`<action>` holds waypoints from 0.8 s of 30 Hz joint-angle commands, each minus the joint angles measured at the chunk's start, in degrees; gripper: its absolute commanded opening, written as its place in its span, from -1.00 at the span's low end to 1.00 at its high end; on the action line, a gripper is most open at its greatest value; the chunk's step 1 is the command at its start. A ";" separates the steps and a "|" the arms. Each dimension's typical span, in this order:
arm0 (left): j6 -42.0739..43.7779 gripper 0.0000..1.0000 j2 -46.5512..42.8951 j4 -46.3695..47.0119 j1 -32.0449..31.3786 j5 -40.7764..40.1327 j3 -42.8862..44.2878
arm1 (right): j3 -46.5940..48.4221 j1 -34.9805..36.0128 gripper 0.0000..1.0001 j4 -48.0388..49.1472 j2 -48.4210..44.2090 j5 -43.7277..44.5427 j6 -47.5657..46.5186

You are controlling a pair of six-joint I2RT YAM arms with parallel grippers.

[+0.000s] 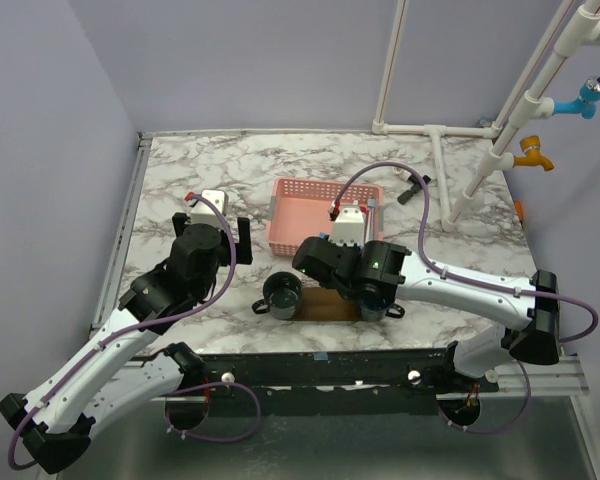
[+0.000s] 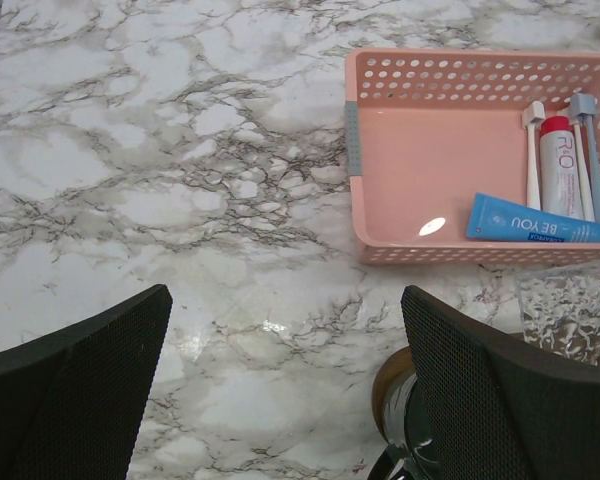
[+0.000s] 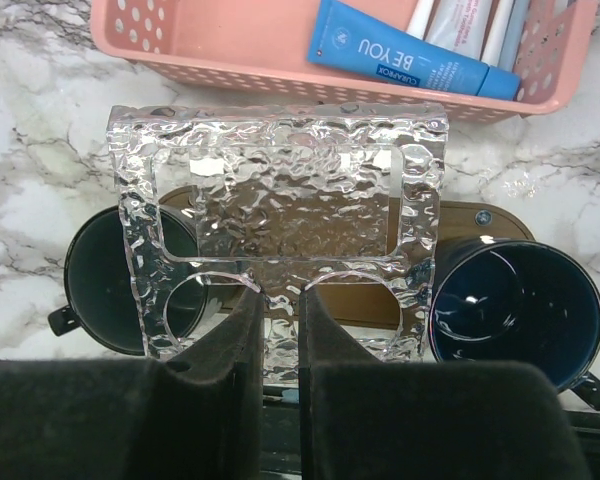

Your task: Prepare toiletry sets of a toothbrush and toothpaste on the tray

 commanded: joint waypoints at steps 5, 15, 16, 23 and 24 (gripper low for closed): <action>-0.64 0.93 -0.47 -0.61 0.31 -1.69 1.07 | -0.81 2.21 -0.99 -3.72 -1.47 4.29 5.84; -0.64 0.93 -0.40 -0.63 0.30 -1.62 1.16 | -2.35 3.89 -0.99 -5.69 -0.95 3.74 9.14; -0.64 0.93 -0.38 -0.61 0.30 -1.54 1.16 | -2.57 4.04 -0.99 -5.62 -0.74 3.53 9.41; -0.73 0.93 -0.38 -0.64 0.29 -1.37 1.16 | -4.61 4.44 -0.99 -5.72 1.10 2.88 12.08; -0.73 0.92 -0.38 -0.64 0.32 -1.19 1.16 | -5.01 4.40 -0.99 -5.38 1.27 2.74 12.27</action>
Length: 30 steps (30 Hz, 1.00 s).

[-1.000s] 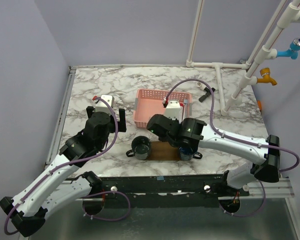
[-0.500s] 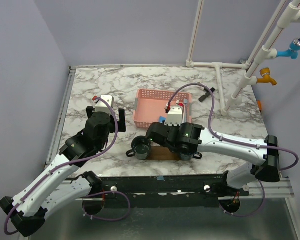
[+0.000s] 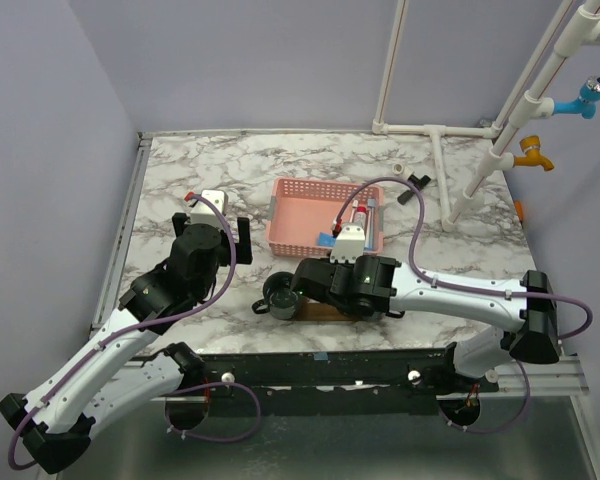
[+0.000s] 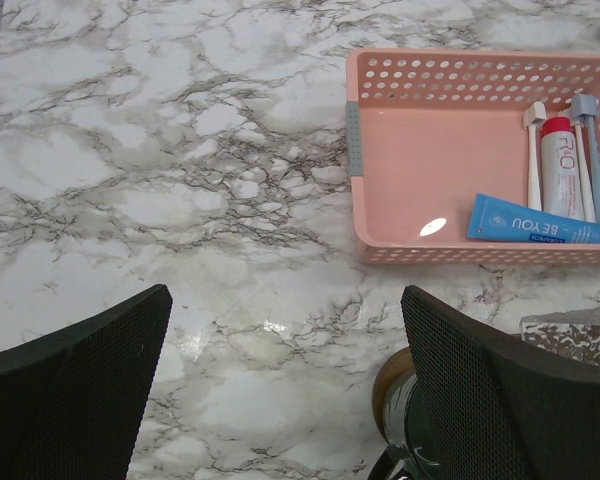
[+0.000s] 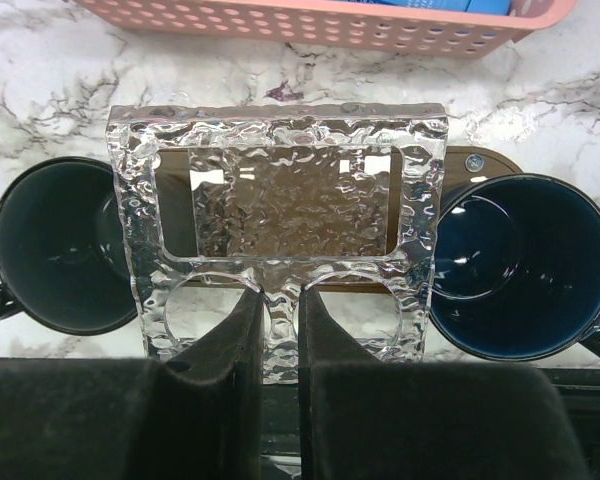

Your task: Prepare toiletry sets of a toothbrush and toothpaste on the tray

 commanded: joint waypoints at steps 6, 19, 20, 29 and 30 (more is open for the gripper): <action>-0.66 0.92 -0.20 -0.70 0.32 -0.94 1.20 | -4.13 0.47 -0.99 2.99 1.29 -0.92 2.92; -0.62 0.92 -0.11 -0.79 0.32 -1.10 1.24 | -7.90 0.53 -0.99 6.93 2.11 -3.54 2.68; -0.60 0.92 -0.11 -0.78 0.31 -1.12 1.25 | -8.07 0.50 -0.99 7.15 2.13 -3.60 2.57; -0.55 0.92 -0.03 -0.75 0.27 -1.12 1.25 | -8.35 0.53 -0.99 7.87 3.39 -4.73 1.80; -0.55 0.92 -0.10 -0.79 0.31 -1.12 1.25 | -8.35 0.48 -0.99 7.91 3.44 -4.73 1.64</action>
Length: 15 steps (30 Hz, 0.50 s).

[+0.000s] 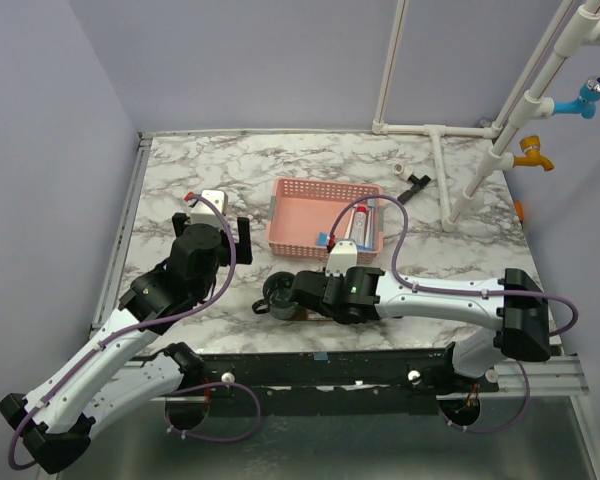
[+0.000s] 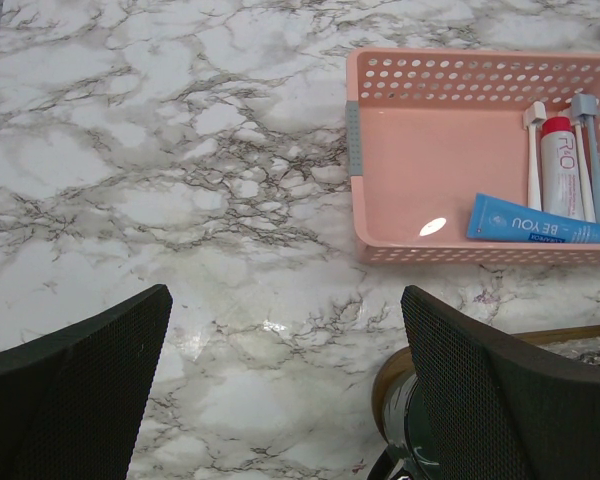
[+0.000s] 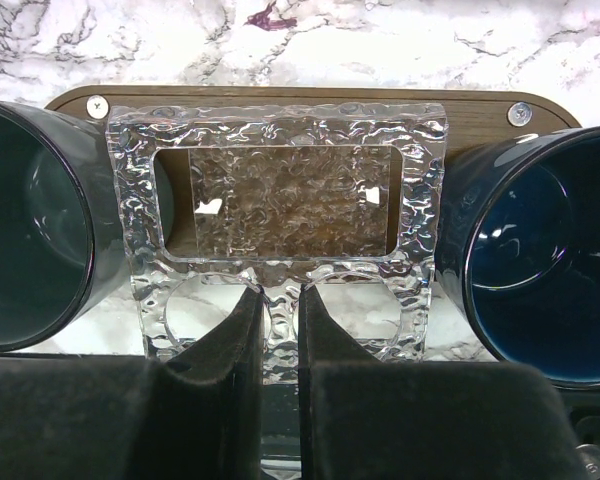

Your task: Prepare toiletry sets of a toothbrush and toothpaste on the tray

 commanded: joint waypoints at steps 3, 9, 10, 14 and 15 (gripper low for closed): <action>-0.45 0.92 -0.07 -0.73 0.25 -1.00 1.24 | -0.29 0.43 -0.99 0.82 1.15 0.02 0.24; -0.45 0.92 -0.02 -0.73 0.27 -1.03 1.32 | -0.46 0.47 -0.93 0.51 1.07 0.44 0.39; -0.45 0.92 -0.03 -0.68 0.31 -1.02 1.20 | -0.54 0.43 -0.92 0.47 1.06 0.52 0.38; -0.45 0.92 -0.03 -0.72 0.31 -0.87 1.24 | -0.73 0.47 -0.85 0.10 1.11 1.22 0.73; -0.45 0.92 -0.01 -0.73 0.23 -0.94 1.24 | -0.73 0.47 -0.81 0.10 1.04 1.38 0.64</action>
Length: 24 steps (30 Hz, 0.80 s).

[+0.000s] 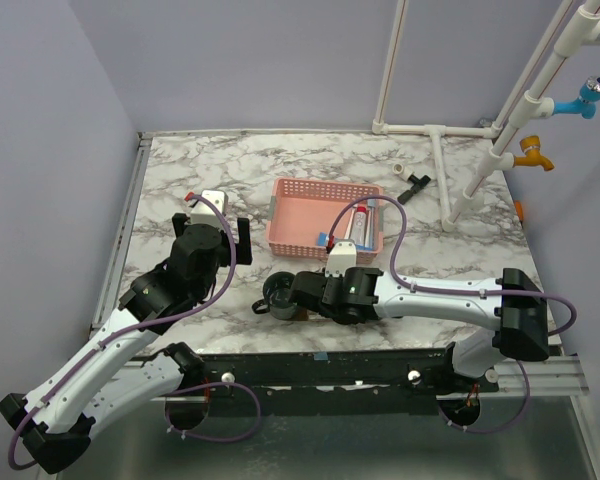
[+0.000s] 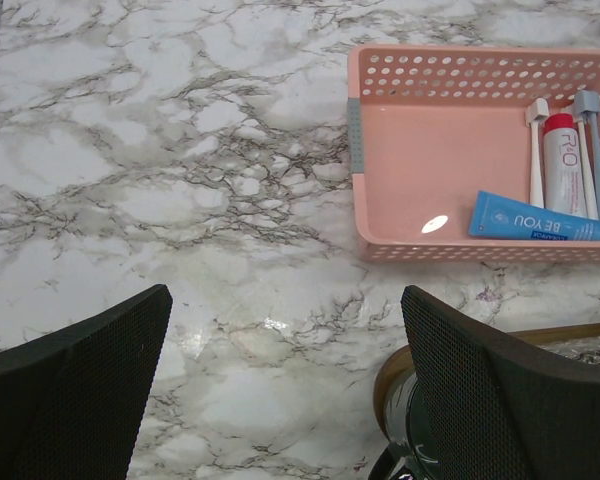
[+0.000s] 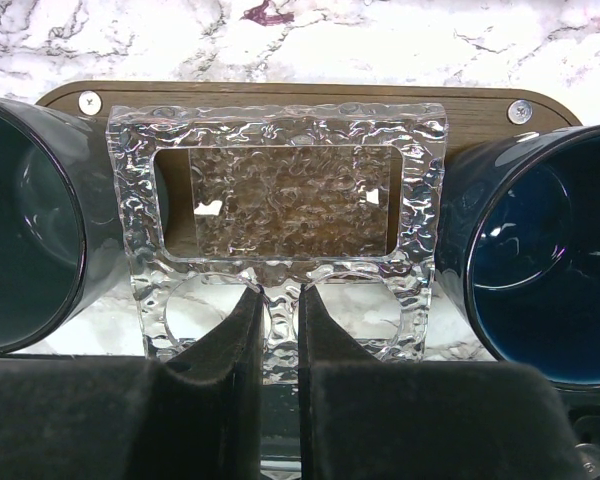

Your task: Prepare toiletry sets of a toothbrush and toothpaste on the tray

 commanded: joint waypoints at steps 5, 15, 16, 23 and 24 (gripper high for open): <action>-0.45 0.92 0.15 -0.49 0.32 -0.92 1.25 | -0.49 0.47 -0.65 0.16 0.67 2.07 0.88; -0.36 0.92 0.59 -0.51 0.32 -0.85 1.25 | 1.50 0.46 -0.43 -1.15 0.84 3.76 0.55; -0.38 0.92 0.59 -0.51 0.32 -0.80 1.24 | 1.69 0.43 -0.43 -1.30 0.80 3.82 0.45; -0.36 0.92 0.76 -0.45 0.29 -0.77 1.24 | 4.73 0.46 -0.39 -3.50 0.60 4.84 -0.33; -0.36 0.92 0.76 -0.48 0.31 -0.77 1.24 | 5.46 0.47 -0.38 -3.94 0.38 4.92 -0.68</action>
